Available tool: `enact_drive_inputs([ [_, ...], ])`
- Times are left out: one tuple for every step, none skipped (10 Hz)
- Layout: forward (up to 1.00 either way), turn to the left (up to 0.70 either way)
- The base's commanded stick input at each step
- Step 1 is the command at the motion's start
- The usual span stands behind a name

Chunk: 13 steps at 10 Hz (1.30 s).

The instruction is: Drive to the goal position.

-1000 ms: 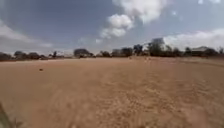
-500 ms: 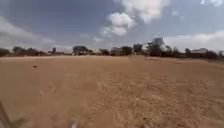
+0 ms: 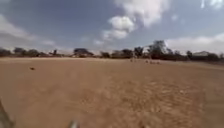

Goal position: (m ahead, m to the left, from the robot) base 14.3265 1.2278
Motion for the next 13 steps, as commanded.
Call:
enact_drive_inputs([
  [0.7, 0.0],
  [0.7, 0.0],
  [0.7, 0.0],
  [0.7, 0.0],
  [0.7, 0.0],
  [0.7, 0.0],
  [0.7, 0.0],
  [0.7, 0.0],
  [0.7, 0.0],
  [0.7, 0.0],
  [0.7, 0.0],
  [0.7, 0.0],
  [0.7, 0.0],
])
